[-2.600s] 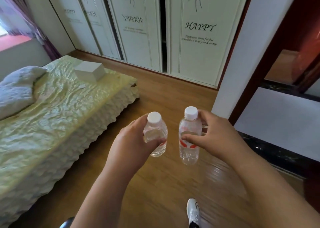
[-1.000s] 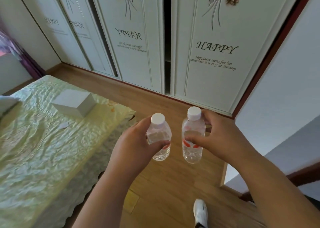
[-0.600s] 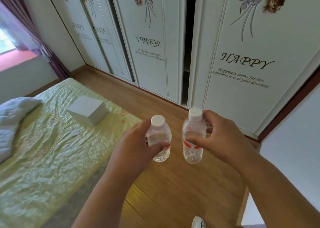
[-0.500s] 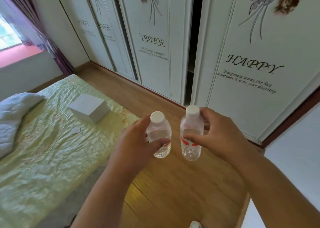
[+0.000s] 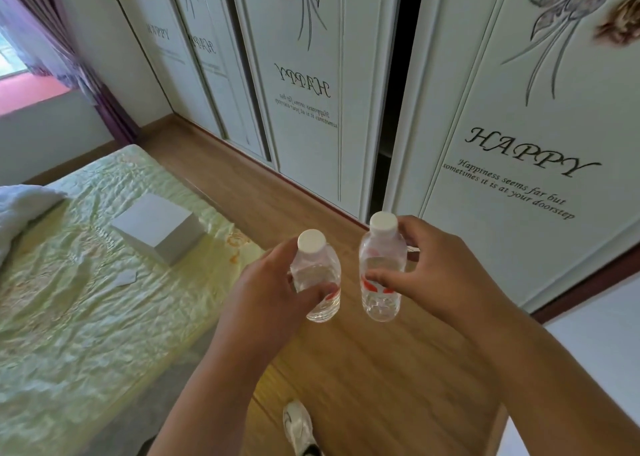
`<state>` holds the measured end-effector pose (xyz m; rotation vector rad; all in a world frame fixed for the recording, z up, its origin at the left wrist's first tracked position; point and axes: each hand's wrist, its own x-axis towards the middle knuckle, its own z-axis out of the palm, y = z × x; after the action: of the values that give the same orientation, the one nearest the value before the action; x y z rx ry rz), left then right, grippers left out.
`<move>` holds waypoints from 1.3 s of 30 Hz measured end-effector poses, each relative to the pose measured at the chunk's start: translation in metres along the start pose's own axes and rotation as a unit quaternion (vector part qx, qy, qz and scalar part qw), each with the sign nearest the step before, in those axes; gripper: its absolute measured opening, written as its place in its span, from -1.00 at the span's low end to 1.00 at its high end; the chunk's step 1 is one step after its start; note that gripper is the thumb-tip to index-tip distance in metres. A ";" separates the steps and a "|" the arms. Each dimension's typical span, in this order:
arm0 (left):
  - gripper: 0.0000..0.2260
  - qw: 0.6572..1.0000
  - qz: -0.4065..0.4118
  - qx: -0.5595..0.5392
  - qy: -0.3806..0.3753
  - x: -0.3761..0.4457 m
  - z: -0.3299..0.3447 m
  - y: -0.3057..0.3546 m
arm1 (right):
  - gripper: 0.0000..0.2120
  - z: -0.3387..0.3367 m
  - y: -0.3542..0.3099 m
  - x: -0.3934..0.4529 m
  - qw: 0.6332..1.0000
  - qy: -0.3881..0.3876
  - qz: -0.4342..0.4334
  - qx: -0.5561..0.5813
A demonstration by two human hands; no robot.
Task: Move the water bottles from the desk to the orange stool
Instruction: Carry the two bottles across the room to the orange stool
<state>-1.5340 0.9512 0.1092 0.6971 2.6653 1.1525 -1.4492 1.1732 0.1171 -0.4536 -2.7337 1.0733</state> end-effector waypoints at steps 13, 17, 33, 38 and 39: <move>-0.37 0.997 0.071 -0.005 -0.031 0.206 -0.035 -0.046 | -0.36 0.020 -0.022 0.161 0.996 0.072 0.048 -0.021; -0.38 0.997 0.078 -0.001 -0.029 0.242 -0.052 -0.062 | -0.35 0.036 -0.029 0.199 0.997 0.056 0.054 -0.015; -0.34 0.996 -0.026 0.035 0.072 0.371 -0.077 -0.098 | -0.41 0.058 -0.028 0.414 0.997 -0.037 -0.068 0.016; -0.36 0.990 -0.065 0.037 0.123 0.430 -0.073 -0.080 | -0.41 0.038 -0.019 0.501 0.990 -0.074 -0.115 0.041; -0.36 0.988 -0.071 0.034 0.135 0.442 -0.072 -0.076 | -0.40 0.035 -0.017 0.518 0.988 -0.080 -0.125 0.044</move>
<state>-1.9724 1.0682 0.1220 0.3744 2.9327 1.1997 -1.9482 1.3155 0.1274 -0.0084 -2.7684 1.2002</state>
